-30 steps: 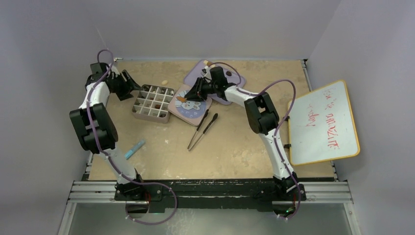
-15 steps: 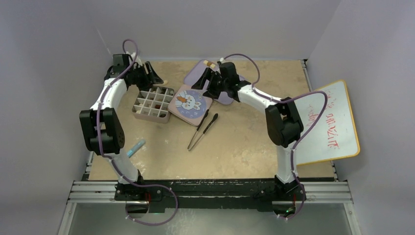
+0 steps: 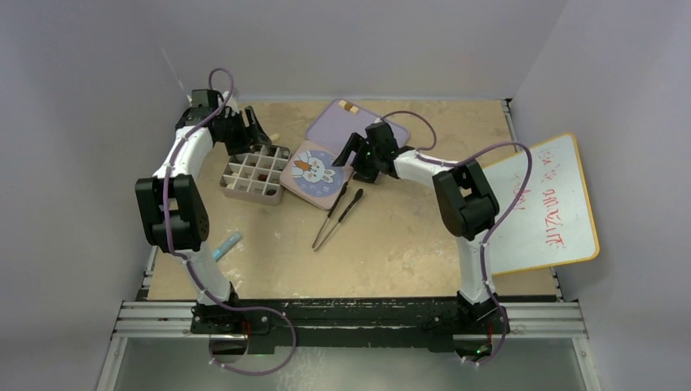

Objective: Pack the chocolate
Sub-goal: Close the box lid on the packing box.

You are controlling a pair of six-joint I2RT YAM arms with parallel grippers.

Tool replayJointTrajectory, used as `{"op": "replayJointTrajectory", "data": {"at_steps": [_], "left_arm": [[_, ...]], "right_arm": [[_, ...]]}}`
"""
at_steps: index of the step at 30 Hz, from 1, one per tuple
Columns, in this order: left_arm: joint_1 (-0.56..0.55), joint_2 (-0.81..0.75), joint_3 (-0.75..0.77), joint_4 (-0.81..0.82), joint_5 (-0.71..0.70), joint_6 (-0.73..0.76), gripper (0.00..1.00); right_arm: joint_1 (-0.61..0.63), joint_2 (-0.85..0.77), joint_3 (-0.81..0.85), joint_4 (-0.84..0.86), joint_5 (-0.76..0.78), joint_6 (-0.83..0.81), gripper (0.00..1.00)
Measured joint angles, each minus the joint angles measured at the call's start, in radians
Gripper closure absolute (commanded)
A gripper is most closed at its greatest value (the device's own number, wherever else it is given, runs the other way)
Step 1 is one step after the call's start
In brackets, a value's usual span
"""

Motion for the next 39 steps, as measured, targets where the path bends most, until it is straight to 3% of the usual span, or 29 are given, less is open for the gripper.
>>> {"op": "replayJointTrajectory", "data": {"at_steps": [14,32,34,39], "left_arm": [[-0.034,0.083,0.0,-0.064,0.124,0.017,0.4],[-0.1,0.146,-0.002,-0.051,0.151,-0.002,0.43],[-0.108,0.146,-0.002,-0.048,0.151,-0.002,0.47],[-0.128,0.146,-0.003,-0.042,0.154,-0.005,0.7]], "right_arm": [[0.0,0.056,0.018,0.088,-0.03,0.032,0.23],[0.0,0.073,0.011,0.143,-0.079,0.08,0.26],[0.0,0.073,0.011,0.155,-0.084,0.087,0.26],[-0.001,0.073,0.002,0.199,-0.106,0.106,0.3]]}}
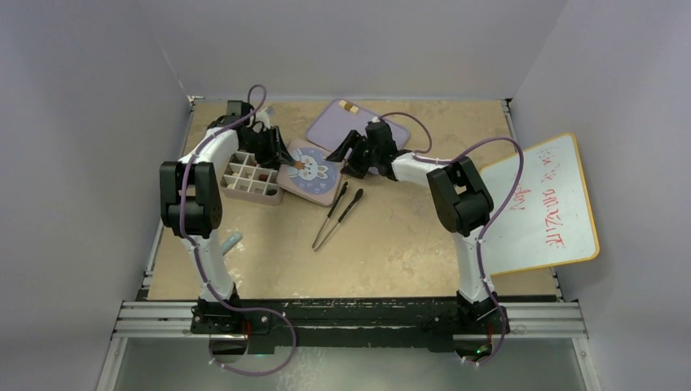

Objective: Pack the chocolate
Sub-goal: Close the box lid on the packing box.

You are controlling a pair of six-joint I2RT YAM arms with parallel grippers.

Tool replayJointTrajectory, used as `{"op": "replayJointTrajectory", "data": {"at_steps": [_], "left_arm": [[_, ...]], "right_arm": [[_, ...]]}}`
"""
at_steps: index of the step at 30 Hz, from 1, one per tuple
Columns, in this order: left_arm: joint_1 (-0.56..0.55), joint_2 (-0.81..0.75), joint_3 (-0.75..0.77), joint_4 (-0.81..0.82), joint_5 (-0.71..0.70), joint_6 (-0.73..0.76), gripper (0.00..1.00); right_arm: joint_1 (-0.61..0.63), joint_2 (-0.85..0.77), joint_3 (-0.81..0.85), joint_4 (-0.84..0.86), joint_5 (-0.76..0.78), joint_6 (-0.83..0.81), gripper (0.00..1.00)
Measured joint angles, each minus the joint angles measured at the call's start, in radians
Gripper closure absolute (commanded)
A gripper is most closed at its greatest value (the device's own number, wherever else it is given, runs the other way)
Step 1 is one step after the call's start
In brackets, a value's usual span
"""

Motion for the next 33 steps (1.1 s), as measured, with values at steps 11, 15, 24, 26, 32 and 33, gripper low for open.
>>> {"op": "replayJointTrajectory", "data": {"at_steps": [11,15,24,26,32,33], "left_arm": [[-0.001,-0.032,0.035,-0.041,-0.026,0.003,0.99],[0.018,-0.053,0.054,-0.061,-0.033,0.019,1.0],[0.14,-0.091,0.054,-0.086,0.009,0.048,0.97],[0.155,-0.094,0.054,-0.096,0.002,0.056,0.96],[0.166,-0.097,0.054,-0.115,-0.055,0.072,0.9],[0.166,-0.098,0.054,-0.119,-0.065,0.075,0.86]], "right_arm": [[0.002,0.0,-0.01,0.085,-0.076,0.03,0.29],[0.001,-0.007,-0.029,0.077,-0.08,0.025,0.24],[-0.003,-0.018,-0.071,0.091,-0.106,0.006,0.26],[-0.002,-0.014,-0.061,0.097,-0.107,0.006,0.28],[0.021,0.046,0.035,0.102,-0.108,0.006,0.32],[0.03,0.058,0.05,0.101,-0.106,0.006,0.33]]}}
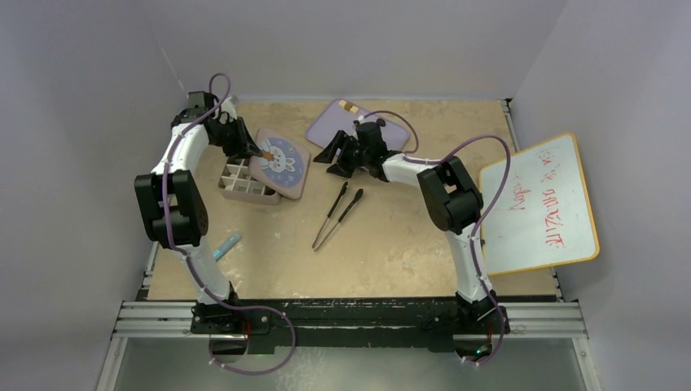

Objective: Pack the chocolate
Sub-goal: Close the box lid on the packing box.

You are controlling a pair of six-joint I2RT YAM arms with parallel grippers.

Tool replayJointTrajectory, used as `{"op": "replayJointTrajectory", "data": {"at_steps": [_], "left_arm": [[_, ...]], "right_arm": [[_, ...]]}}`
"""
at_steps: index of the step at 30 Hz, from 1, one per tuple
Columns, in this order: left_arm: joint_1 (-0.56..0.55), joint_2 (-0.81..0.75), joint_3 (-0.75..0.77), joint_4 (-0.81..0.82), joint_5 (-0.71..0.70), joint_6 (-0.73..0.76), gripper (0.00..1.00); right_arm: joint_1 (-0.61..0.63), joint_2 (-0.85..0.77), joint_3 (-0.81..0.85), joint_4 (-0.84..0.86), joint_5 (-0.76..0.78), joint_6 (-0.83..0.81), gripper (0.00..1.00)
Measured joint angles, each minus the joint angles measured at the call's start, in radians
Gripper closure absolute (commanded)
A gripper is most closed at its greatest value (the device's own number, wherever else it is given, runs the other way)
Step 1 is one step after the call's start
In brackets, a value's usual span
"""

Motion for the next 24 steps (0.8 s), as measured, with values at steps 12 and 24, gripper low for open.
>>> {"op": "replayJointTrajectory", "data": {"at_steps": [12,24], "left_arm": [[0.045,-0.048,-0.077,0.023,-0.304,-0.055,0.47],[0.089,0.013,-0.069,0.023,-0.401,-0.025,0.27]], "right_arm": [[0.111,0.095,0.129,-0.105,0.054,-0.01,0.33],[0.122,0.15,0.219,-0.14,0.066,-0.03,0.52]]}}
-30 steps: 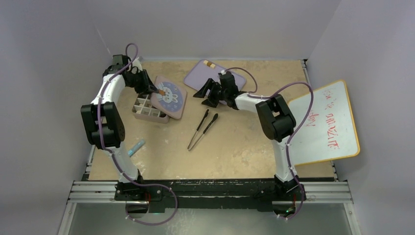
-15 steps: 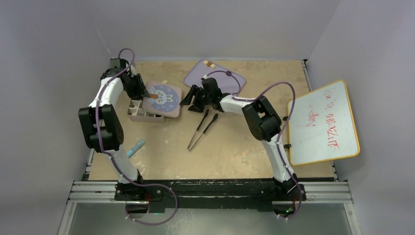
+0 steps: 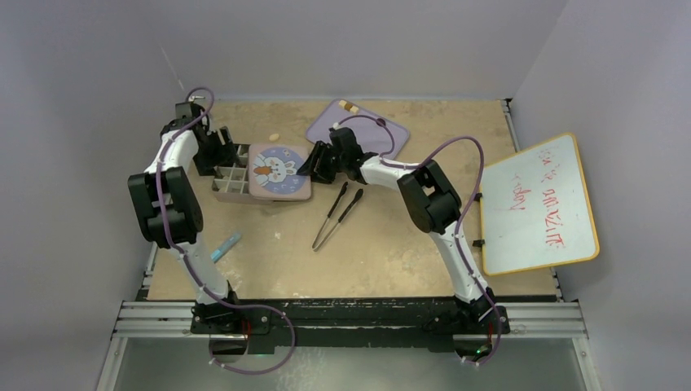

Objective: Pack the chocolate
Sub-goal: Close the box lid on the packing box.

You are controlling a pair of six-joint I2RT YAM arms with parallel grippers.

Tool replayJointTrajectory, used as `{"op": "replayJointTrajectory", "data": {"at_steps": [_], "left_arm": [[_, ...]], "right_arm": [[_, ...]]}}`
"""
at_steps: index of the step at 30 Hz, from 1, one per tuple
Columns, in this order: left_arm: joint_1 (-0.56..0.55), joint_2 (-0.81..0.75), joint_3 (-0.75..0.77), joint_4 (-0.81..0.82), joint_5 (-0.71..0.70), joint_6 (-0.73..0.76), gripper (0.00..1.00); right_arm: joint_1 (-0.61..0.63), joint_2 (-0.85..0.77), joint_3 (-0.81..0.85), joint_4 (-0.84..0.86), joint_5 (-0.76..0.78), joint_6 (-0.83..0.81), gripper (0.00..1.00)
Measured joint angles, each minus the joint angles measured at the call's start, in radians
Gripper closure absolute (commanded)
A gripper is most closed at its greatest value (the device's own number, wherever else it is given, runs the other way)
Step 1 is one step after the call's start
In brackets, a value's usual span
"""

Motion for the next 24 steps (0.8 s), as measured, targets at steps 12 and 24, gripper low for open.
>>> {"op": "replayJointTrajectory", "data": {"at_steps": [12,24], "left_arm": [[0.026,0.019,0.0,0.028,0.264,-0.001,0.41],[0.029,-0.05,-0.003,0.038,0.247,-0.055,0.26]], "right_arm": [[0.005,0.004,-0.011,0.031,-0.014,0.035,0.57],[0.016,0.002,-0.031,0.069,-0.015,0.07,0.59]]}}
